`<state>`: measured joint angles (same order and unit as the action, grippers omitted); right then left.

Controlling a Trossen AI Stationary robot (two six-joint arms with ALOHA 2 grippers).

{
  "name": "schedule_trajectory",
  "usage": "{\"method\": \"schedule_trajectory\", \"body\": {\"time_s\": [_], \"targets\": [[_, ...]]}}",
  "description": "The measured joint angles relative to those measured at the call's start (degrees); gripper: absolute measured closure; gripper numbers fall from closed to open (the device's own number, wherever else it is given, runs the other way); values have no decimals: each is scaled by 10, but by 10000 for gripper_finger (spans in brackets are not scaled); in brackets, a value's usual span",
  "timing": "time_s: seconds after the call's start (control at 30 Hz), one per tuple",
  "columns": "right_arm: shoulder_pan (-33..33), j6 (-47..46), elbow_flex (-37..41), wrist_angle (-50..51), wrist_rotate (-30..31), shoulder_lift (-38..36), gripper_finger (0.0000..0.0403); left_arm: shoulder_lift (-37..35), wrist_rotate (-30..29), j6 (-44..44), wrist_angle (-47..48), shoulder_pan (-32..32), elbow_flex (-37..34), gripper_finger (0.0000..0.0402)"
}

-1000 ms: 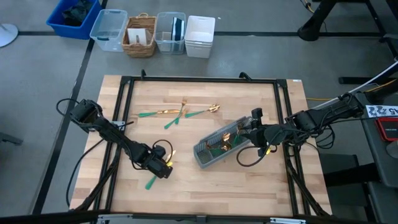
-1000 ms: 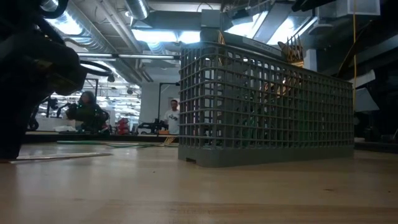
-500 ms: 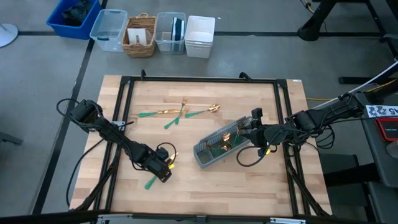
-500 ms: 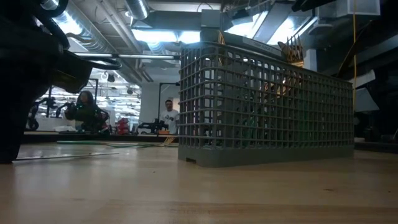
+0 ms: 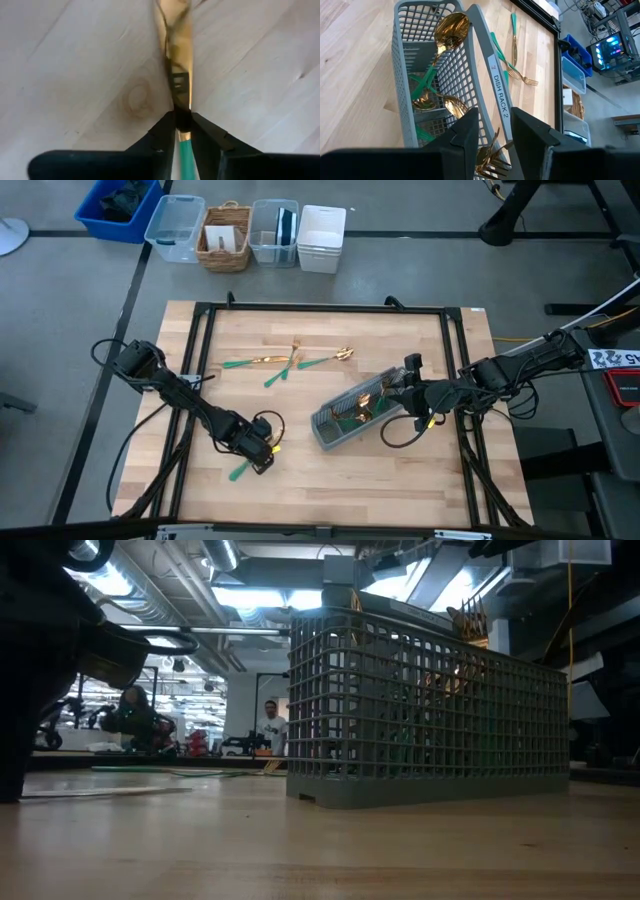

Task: Sort silverware
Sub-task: Put the gold knife into the gray silverware organizer

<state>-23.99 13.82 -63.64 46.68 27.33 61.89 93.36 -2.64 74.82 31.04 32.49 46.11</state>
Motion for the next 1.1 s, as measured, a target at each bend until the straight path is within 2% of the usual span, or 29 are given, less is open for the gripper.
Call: {"method": "schedule_trajectory", "body": {"time_s": [0.17,0.43,0.73,1.1], "targets": [[0,1,-9,2,0,0,288,-1,7,0,51,0,1,370],[0,2,-37,2,0,0,288,-1,3,6,96,0,1,361],[0,1,-50,1,0,0,288,-1,-21,22,64,1,-2,379],[0,0,-50,2,0,0,288,0,-33,47,20,0,-2,383]]}}
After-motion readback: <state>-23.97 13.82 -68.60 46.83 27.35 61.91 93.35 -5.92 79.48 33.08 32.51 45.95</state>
